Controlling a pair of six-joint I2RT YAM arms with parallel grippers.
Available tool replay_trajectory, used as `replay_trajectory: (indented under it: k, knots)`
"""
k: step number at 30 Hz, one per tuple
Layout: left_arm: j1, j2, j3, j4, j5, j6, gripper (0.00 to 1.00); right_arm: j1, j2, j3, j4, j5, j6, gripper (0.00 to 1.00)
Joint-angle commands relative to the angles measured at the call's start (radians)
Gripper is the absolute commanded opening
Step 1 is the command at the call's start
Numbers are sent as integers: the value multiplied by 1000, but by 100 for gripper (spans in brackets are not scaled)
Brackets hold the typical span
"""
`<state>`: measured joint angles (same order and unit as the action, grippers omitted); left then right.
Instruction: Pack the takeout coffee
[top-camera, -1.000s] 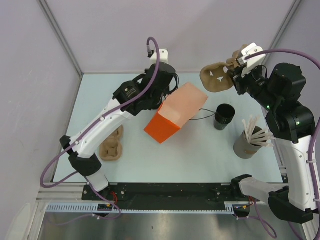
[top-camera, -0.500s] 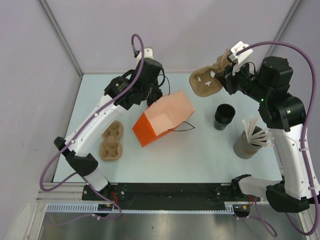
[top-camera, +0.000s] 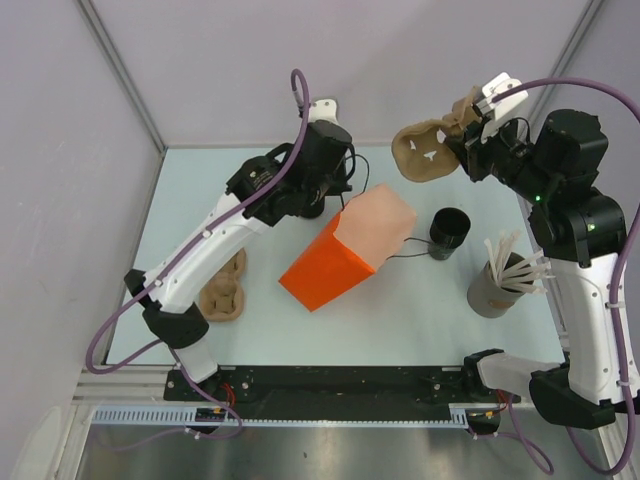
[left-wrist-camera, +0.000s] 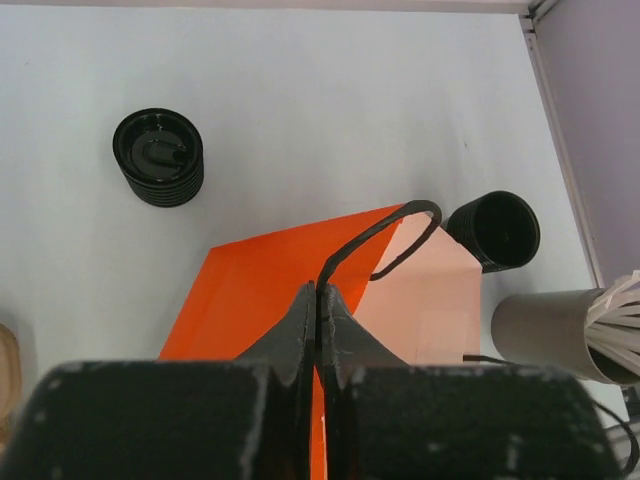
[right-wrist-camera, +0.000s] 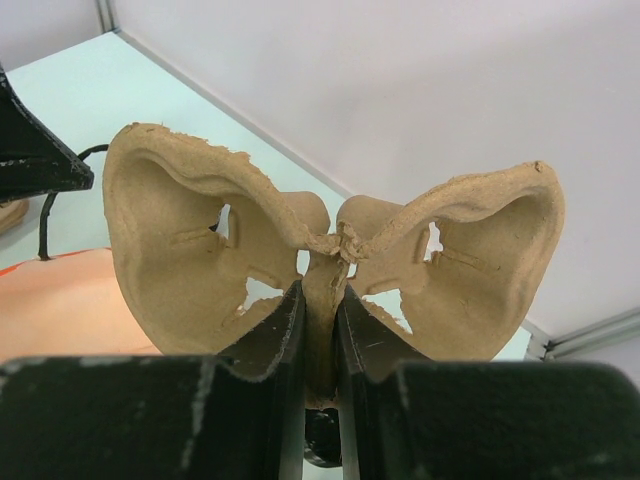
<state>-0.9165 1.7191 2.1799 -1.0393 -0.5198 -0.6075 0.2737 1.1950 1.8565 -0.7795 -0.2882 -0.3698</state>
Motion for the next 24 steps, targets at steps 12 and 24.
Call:
replay_trajectory:
  k: [12,24]
  knots:
    - [25,4,41,-15,-19,-43,1,-34,-23,33,28,-29,16,17]
    - [146,-111,-158,-7,20,-38,22,-33,-8,18,26,-71,23,17]
